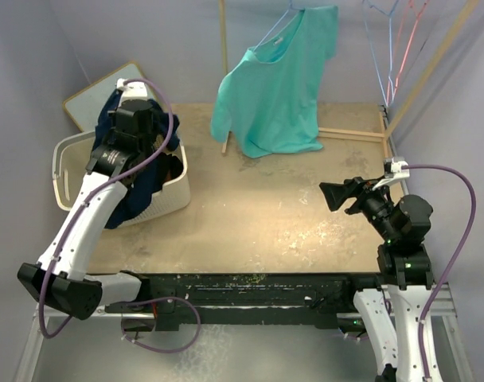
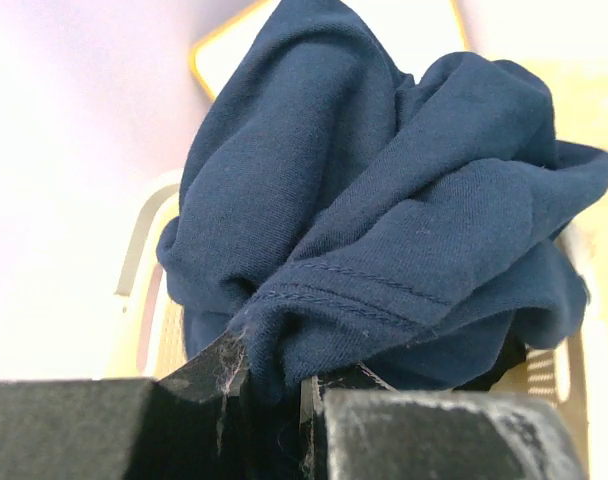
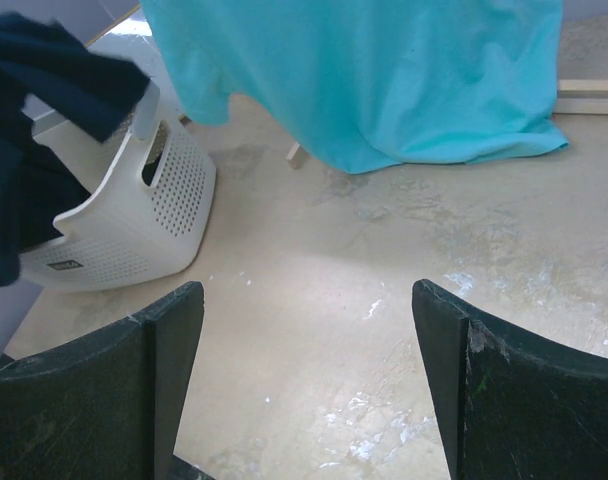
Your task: Remove the t-shirt from the hanger
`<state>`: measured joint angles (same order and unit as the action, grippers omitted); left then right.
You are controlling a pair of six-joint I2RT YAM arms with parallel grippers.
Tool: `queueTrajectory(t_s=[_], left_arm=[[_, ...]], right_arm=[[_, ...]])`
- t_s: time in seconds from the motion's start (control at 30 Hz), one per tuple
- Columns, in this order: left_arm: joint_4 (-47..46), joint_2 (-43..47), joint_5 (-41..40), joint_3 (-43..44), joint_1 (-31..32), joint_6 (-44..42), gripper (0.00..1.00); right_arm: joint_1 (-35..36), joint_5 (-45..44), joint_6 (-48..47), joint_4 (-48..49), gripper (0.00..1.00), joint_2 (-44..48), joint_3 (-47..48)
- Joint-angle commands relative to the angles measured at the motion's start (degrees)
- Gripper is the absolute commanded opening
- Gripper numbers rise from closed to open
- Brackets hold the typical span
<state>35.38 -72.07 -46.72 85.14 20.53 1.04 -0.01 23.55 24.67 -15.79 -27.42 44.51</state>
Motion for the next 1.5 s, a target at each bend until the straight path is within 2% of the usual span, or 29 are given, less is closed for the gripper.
queueTrajectory(t_s=[0.0,0.17,0.23,0.37,0.47,0.6,0.8,0.9,1.0,1.1,1.17,1.27,1.37,1.47], left_arm=[[-1.9,1.4,2.8,-2.6,-3.7,6.0,0.03],[1.0,-1.4,3.5,-2.9,-6.6,9.4,0.04],[3.4,-3.1,3.9,-2.9,-9.9,11.7,0.11],[2.1,-4.7,9.9,-3.1,-15.1,15.2,0.13],[-1.5,-4.7,14.0,-2.0,-15.4,14.9,0.12],[-2.9,-6.9,17.2,4.3,-15.4,13.7,0.1],[-6.6,-9.0,17.4,13.1,-15.4,9.6,0.09],[-7.2,-10.1,16.3,14.4,-15.4,7.5,0.11],[-12.4,-7.3,18.2,5.2,-15.3,6.0,0.12],[-27.4,-0.6,20.5,-11.9,-14.6,2.6,0.13],[-31.1,2.9,20.1,-19.2,-13.6,1.2,0.13],[-30.5,6.7,20.2,-25.1,-12.4,1.6,0.13],[-26.2,8.9,21.1,-26.7,-12.1,3.9,0.13],[-20.0,11.0,17.2,-27.2,-12.0,7.7,0.13]], right_arm=[[0.1,0.6,-0.1,2.5,0.86,-0.2,0.4],[0.1,0.8,0.8,3.0,0.86,0.3,-0.4],[0.1,0.8,0.8,2.8,0.86,0.4,-0.4],[0.1,0.7,0.2,2.6,0.86,0.6,-0.6],[0.1,0.9,0.0,2.7,0.86,0.0,-0.6],[0.1,0.7,0.3,3.4,0.86,0.0,-0.7],[0.1,0.7,0.3,4.4,0.86,-0.4,-1.8],[0.1,0.5,-0.4,4.5,0.86,-1.2,-1.3],[0.1,0.0,-1.1,4.4,0.86,-1.4,-0.8],[0.1,0.1,-1.3,5.8,0.86,-1.9,-0.8],[0.1,0.5,-1.3,6.0,0.86,-2.2,-0.8],[0.1,0.7,-1.0,6.2,0.86,-2.6,-0.8],[0.1,0.9,0.0,6.9,0.86,-2.7,-1.0],[0.1,1.5,0.6,7.2,0.86,-2.7,-1.1]])
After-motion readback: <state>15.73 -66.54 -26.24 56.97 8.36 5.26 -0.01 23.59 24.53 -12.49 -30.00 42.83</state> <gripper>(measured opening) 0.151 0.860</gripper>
